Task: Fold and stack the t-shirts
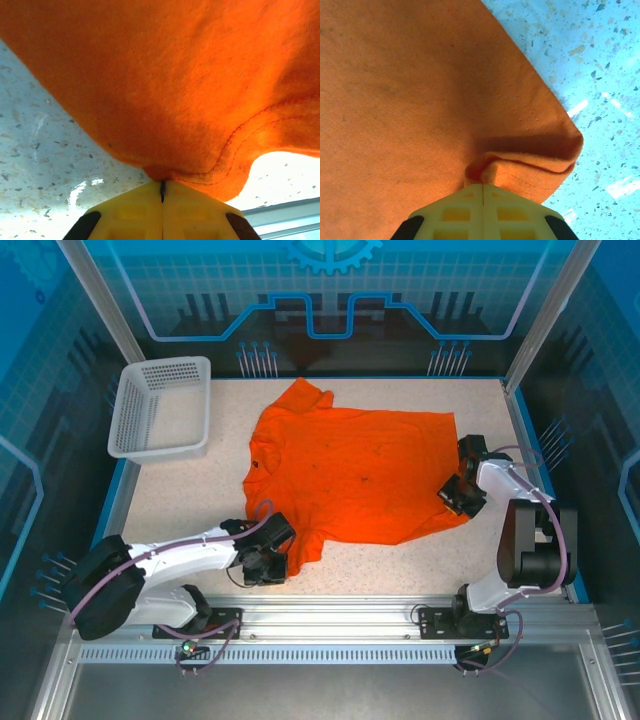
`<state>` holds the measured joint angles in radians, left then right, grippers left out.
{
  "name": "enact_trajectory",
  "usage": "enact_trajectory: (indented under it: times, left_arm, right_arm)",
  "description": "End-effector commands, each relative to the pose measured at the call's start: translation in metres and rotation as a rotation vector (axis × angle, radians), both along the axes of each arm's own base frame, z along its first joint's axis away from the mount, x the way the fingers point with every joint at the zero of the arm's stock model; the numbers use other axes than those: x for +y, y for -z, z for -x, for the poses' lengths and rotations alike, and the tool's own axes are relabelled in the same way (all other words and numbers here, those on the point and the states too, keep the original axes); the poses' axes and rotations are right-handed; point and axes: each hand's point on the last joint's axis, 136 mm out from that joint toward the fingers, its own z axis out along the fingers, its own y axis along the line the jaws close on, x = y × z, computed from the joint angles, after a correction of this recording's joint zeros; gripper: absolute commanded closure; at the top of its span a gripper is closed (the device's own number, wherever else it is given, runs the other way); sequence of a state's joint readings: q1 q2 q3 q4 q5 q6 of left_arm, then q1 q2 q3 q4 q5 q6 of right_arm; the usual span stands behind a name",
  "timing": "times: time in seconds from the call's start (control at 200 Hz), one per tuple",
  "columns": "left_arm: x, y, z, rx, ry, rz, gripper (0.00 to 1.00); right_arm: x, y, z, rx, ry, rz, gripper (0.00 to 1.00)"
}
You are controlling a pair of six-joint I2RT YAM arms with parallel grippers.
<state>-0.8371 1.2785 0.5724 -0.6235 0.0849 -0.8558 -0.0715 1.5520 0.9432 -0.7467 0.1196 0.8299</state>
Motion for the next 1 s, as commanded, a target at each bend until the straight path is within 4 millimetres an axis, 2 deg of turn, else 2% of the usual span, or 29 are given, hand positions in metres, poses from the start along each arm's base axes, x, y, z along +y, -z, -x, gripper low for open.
enact_trajectory:
  times: [0.0, 0.415, 0.545, 0.635, 0.825, 0.995]
  left_arm:
    - [0.012, 0.001, -0.004, -0.029, 0.015, -0.076, 0.99]
    - [0.006, -0.033, -0.011, -0.130, 0.011, 0.021, 1.00]
    - [0.006, -0.037, -0.006, -0.114, 0.031, 0.033, 1.00]
    - [0.001, -0.032, 0.004, -0.050, 0.048, 0.053, 0.83]
    - [0.005, -0.024, 0.008, -0.016, 0.036, 0.022, 0.68]
    - [0.001, -0.019, 0.008, -0.007, 0.040, 0.006, 0.65]
  right_arm:
    - [0.006, -0.006, 0.006, -0.004, -0.025, -0.007, 1.00]
    - [0.010, -0.016, 0.005, -0.042, -0.035, -0.026, 1.00]
    - [0.012, -0.017, 0.007, -0.048, -0.046, -0.026, 1.00]
    - [0.012, -0.016, 0.009, -0.044, -0.049, -0.024, 1.00]
    - [0.012, -0.016, 0.009, -0.049, -0.048, -0.027, 1.00]
    - [0.013, -0.016, 0.008, -0.052, -0.051, -0.027, 1.00]
